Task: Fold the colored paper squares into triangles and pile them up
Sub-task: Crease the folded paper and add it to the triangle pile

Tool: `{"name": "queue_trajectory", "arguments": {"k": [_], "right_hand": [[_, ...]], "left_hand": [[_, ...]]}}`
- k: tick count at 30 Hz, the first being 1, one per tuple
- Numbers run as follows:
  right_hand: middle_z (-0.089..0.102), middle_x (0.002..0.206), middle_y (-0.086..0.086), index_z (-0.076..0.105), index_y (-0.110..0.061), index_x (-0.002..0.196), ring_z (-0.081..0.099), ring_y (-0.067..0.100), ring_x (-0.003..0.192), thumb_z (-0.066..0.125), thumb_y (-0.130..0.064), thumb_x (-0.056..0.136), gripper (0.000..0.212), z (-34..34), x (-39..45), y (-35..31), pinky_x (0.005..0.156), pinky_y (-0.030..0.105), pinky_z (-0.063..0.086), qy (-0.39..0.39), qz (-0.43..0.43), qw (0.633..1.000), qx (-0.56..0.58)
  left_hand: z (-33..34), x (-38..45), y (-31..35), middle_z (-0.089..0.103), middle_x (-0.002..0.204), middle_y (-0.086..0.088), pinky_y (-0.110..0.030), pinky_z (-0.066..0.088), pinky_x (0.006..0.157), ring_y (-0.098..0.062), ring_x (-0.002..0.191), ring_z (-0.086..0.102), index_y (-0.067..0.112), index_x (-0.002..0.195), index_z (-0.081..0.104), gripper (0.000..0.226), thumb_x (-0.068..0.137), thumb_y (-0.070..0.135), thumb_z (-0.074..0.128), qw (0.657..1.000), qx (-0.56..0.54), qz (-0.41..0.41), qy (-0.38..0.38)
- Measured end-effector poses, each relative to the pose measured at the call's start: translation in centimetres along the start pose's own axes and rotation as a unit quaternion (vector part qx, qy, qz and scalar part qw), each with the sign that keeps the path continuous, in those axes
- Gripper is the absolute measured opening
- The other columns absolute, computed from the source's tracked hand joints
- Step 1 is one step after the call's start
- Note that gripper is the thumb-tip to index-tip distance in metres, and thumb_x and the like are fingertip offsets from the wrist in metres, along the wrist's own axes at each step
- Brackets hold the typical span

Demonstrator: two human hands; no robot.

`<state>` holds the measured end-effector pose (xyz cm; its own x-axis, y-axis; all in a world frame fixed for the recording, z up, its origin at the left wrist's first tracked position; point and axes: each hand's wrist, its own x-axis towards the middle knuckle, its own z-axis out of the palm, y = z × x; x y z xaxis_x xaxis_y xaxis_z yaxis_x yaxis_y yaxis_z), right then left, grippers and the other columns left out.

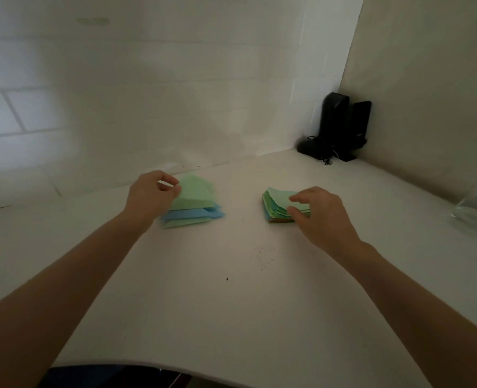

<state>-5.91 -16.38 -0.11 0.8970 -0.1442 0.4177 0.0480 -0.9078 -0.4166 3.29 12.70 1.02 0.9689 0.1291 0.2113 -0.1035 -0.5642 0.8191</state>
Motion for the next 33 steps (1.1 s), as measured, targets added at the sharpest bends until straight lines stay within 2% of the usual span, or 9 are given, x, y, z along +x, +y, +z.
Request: {"name": "queue_trajectory", "arguments": {"k": [3, 6, 10, 15, 21, 24, 28, 31, 33], "right_hand": [[0.06, 0.122, 0.006, 0.064, -0.012, 0.118, 0.056, 0.023, 0.108, 0.064, -0.029, 0.086, 0.036, 1.3, 0.7, -0.1, 0.095, 0.031, 0.043, -0.032, -0.013, 0.999, -0.012], [0.059, 0.125, 0.004, 0.064, -0.015, 0.119, 0.055, 0.021, 0.11, 0.06, -0.031, 0.089, 0.034, 2.2, 0.7, -0.1, 0.094, 0.033, 0.043, -0.062, -0.028, 0.997, -0.035], [0.063, 0.12, -0.003, 0.067, -0.02, 0.115, 0.058, 0.015, 0.106, 0.056, -0.035, 0.091, 0.029, 2.9, 0.5, 0.2, 0.089, 0.034, 0.047, -0.038, -0.03, 0.998, -0.035], [0.063, 0.117, -0.002, 0.069, -0.019, 0.111, 0.058, 0.018, 0.103, 0.059, -0.038, 0.088, 0.031, 3.3, 0.6, 0.4, 0.088, 0.042, 0.048, -0.008, -0.018, 1.0, -0.016], [0.067, 0.106, 0.001, 0.074, -0.014, 0.09, 0.062, 0.022, 0.088, 0.059, -0.022, 0.089, 0.017, 3.1, 0.2, 0.4, 0.076, 0.042, 0.05, 0.064, -0.039, 0.997, -0.029], [0.07, 0.103, -0.001, 0.075, -0.017, 0.085, 0.062, 0.023, 0.09, 0.065, -0.022, 0.084, 0.01, 2.6, 0.2, 0.2, 0.078, 0.042, 0.048, 0.095, -0.008, 0.995, -0.029], [0.07, 0.097, -0.011, 0.075, -0.025, 0.08, 0.06, 0.014, 0.091, 0.074, -0.034, 0.075, 0.01, 1.1, -0.2, -0.1, 0.081, 0.043, 0.047, 0.107, 0.04, 0.993, 0.028], [0.07, 0.092, -0.012, 0.075, -0.026, 0.075, 0.059, 0.012, 0.085, 0.077, -0.036, 0.072, 0.01, -1.0, -1.1, -0.4, 0.079, 0.045, 0.046, 0.147, 0.025, 0.987, 0.051], [0.07, 0.09, -0.012, 0.074, -0.027, 0.072, 0.059, 0.013, 0.083, 0.079, -0.035, 0.07, 0.01, -2.5, -2.5, -0.6, 0.077, 0.043, 0.045, 0.167, -0.012, 0.985, 0.04]], "left_hand": [[0.4, 1.1, -0.8, 0.065, 0.078, 0.0, -0.033, 0.049, 0.078, -0.02, 0.078, 0.06, 0.022, 0.085, 0.067, 0.004, 0.082, 0.023, 0.07, 0.999, 0.035, -0.011, 0.005], [0.8, 1.6, -1.7, 0.064, 0.081, 0.0, -0.03, 0.046, 0.078, -0.018, 0.081, 0.058, 0.019, 0.089, 0.068, 0.008, 0.082, 0.024, 0.069, 0.997, 0.076, -0.009, 0.006], [1.1, 1.8, -3.0, 0.062, 0.086, 0.002, -0.029, 0.043, 0.079, -0.019, 0.086, 0.058, 0.019, 0.093, 0.067, 0.013, 0.081, 0.024, 0.068, 0.993, 0.117, -0.018, 0.003], [1.0, 1.5, -3.5, 0.061, 0.093, 0.001, -0.028, 0.039, 0.077, -0.019, 0.088, 0.055, 0.02, 0.097, 0.065, 0.015, 0.081, 0.023, 0.066, 0.992, 0.121, -0.005, 0.026], [0.5, 0.4, -0.9, 0.06, 0.095, -0.001, -0.033, 0.041, 0.08, -0.023, 0.094, 0.053, 0.024, 0.096, 0.063, 0.013, 0.083, 0.023, 0.065, 0.991, 0.095, 0.076, 0.063], [0.9, -0.9, 1.3, 0.059, 0.092, 0.0, -0.032, 0.04, 0.079, -0.023, 0.091, 0.051, 0.025, 0.092, 0.063, 0.01, 0.083, 0.022, 0.064, 0.989, 0.079, 0.117, 0.047], [2.2, -4.0, 3.9, 0.058, 0.084, 0.003, -0.022, 0.037, 0.072, -0.014, 0.08, 0.049, 0.022, 0.087, 0.064, 0.009, 0.081, 0.015, 0.065, 0.981, 0.051, 0.188, -0.006], [3.4, -6.6, 5.1, 0.056, 0.082, 0.007, -0.008, 0.032, 0.066, -0.005, 0.072, 0.046, 0.023, 0.088, 0.064, 0.011, 0.081, 0.016, 0.068, 0.967, 0.039, 0.248, -0.045], [4.1, -8.3, 5.5, 0.054, 0.083, 0.008, -0.008, 0.033, 0.067, -0.003, 0.074, 0.047, 0.025, 0.091, 0.062, 0.016, 0.08, 0.017, 0.07, 0.95, 0.03, 0.302, -0.071]]}}
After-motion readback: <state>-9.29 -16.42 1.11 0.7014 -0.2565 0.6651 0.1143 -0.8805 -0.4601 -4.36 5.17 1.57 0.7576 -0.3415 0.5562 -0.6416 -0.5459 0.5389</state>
